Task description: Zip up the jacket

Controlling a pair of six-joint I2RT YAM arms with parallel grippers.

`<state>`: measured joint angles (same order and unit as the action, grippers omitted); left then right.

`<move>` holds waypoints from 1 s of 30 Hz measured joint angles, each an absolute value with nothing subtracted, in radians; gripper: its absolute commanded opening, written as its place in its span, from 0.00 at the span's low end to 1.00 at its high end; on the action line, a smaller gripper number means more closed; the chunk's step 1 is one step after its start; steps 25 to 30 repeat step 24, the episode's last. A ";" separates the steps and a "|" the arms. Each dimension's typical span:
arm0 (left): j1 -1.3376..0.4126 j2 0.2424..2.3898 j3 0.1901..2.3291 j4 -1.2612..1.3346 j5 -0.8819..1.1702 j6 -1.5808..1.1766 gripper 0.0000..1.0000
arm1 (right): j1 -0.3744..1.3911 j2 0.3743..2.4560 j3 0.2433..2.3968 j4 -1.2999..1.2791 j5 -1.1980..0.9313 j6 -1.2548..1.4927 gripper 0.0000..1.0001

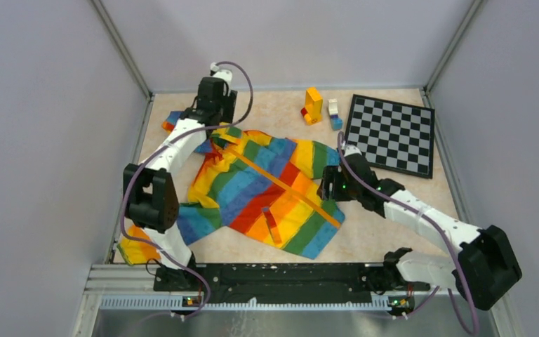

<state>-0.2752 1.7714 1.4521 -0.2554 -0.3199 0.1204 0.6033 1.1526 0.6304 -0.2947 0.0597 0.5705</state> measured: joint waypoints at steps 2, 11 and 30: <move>-0.264 1.752 1.507 -0.321 -0.279 0.063 0.78 | 0.603 1.132 0.717 -0.368 0.065 0.500 0.76; -0.263 1.352 1.487 -0.430 0.159 -0.121 0.99 | 0.602 1.049 1.181 -0.630 0.141 0.316 0.85; -0.265 0.836 1.447 -0.169 0.471 -0.119 0.99 | 0.601 0.860 1.507 -0.658 0.289 0.182 0.87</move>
